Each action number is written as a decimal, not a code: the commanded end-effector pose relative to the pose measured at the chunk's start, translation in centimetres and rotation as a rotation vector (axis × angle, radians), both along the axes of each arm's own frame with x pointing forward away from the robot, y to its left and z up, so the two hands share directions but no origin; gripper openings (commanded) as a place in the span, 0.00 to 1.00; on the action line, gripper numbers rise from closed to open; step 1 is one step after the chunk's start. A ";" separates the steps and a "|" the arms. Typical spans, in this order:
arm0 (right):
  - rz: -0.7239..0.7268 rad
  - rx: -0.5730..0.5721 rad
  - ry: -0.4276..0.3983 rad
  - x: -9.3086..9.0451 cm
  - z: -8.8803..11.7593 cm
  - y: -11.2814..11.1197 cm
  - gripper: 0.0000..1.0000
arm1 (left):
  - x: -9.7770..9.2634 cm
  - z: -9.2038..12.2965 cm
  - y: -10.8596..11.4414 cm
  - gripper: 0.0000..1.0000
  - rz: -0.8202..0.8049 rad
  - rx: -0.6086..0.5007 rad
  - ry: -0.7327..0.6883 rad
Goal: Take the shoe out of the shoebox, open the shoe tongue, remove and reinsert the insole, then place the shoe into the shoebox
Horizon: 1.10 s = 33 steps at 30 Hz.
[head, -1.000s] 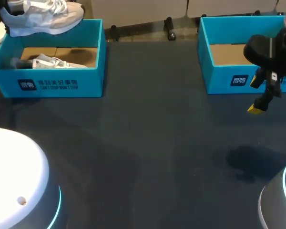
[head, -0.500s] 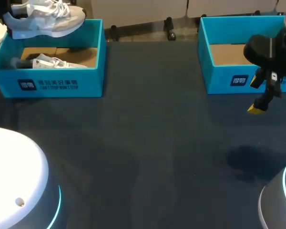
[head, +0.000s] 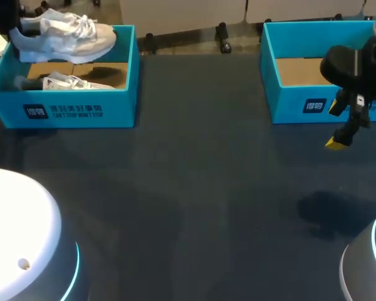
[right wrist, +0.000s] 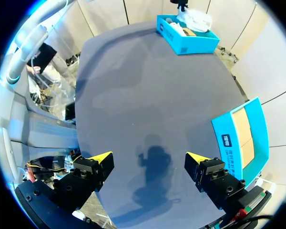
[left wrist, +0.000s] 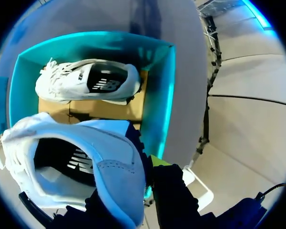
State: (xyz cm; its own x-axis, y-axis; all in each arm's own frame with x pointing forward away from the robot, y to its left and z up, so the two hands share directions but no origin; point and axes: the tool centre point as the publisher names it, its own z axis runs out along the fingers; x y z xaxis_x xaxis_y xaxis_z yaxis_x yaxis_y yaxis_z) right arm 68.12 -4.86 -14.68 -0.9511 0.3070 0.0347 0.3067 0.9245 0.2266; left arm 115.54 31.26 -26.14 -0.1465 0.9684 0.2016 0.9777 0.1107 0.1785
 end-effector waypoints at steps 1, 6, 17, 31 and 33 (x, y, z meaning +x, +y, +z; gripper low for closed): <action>0.000 -0.003 0.004 0.2 -0.1 0.1 1.00 | 0.1 -1.4 -0.4 0.00 -0.001 0.006 -0.020; 0.000 -0.003 0.004 0.2 -0.1 0.1 1.00 | 0.7 -3.0 -0.9 0.00 -0.006 0.014 -0.035; 0.000 -0.003 0.004 0.2 -0.1 0.1 1.00 | 2.8 -4.9 -1.2 0.00 -0.007 -0.008 0.027; 0.000 -0.003 0.004 0.2 -0.1 0.1 1.00 | 5.0 -7.1 -1.5 0.00 -0.016 -0.013 0.146; 0.000 -0.003 0.004 0.2 -0.1 0.1 1.00 | 5.1 -7.2 -1.4 0.00 -0.016 -0.014 0.151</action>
